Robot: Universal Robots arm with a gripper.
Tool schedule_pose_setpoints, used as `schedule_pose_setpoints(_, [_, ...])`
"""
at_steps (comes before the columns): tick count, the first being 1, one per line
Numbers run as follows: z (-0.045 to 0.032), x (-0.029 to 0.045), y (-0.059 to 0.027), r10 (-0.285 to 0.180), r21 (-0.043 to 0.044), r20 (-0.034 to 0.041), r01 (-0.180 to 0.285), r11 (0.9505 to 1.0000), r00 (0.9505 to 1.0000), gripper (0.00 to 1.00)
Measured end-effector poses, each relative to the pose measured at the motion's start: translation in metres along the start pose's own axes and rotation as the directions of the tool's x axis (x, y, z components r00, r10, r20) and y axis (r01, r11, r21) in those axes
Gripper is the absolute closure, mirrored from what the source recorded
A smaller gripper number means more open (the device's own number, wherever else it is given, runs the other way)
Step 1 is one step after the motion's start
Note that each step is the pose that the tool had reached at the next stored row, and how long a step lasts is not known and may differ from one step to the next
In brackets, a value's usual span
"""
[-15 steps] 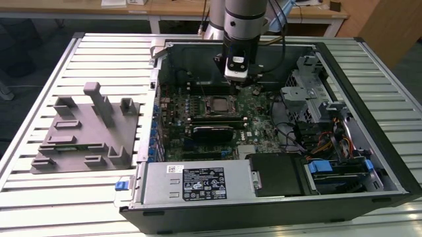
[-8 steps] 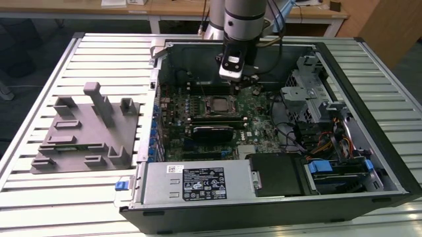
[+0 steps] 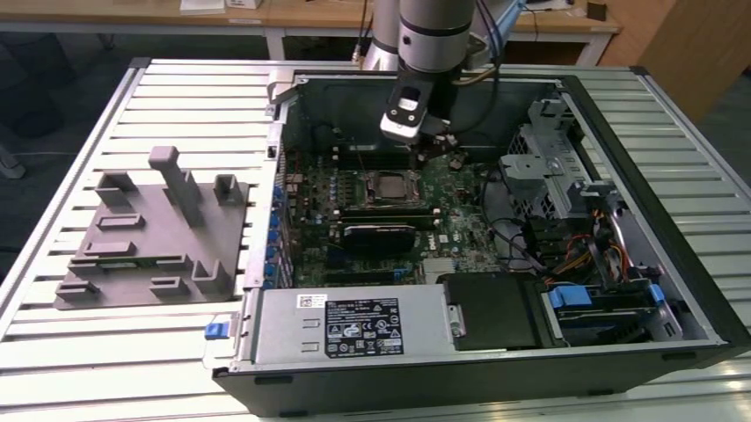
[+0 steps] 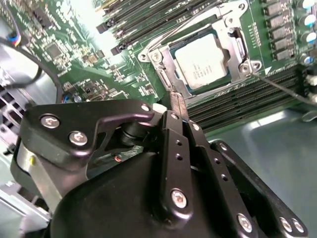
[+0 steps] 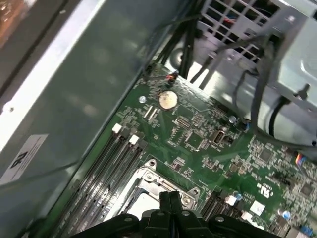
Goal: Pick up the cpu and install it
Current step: 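Close the cpu cover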
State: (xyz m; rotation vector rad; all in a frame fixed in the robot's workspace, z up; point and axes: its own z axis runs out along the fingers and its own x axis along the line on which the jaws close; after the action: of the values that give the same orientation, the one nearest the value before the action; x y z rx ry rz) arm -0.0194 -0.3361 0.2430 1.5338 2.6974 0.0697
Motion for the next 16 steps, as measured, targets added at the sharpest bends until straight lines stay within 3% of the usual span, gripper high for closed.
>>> schedule_pose_setpoints(6, [0.0003, 0.0013, -0.0018, 0.075, 0.0007, 0.0045, -0.075, 0.9972, 0.9972, 0.89])
schedule_pose_setpoints(13, [-0.0003, 0.0119, -0.0190, 0.085, 0.0006, 0.0050, -0.085, 0.9964, 0.9964, 0.89])
schedule_pose_setpoints(14, [-0.0003, 0.0119, -0.0190, 0.085, 0.0026, 0.0017, -0.085, 0.9964, 0.9964, 0.89])
schedule_pose_setpoints(16, [-0.0003, 0.0118, -0.0190, 0.087, 0.0057, -0.0189, -0.087, 0.9962, 0.9960, 0.89])
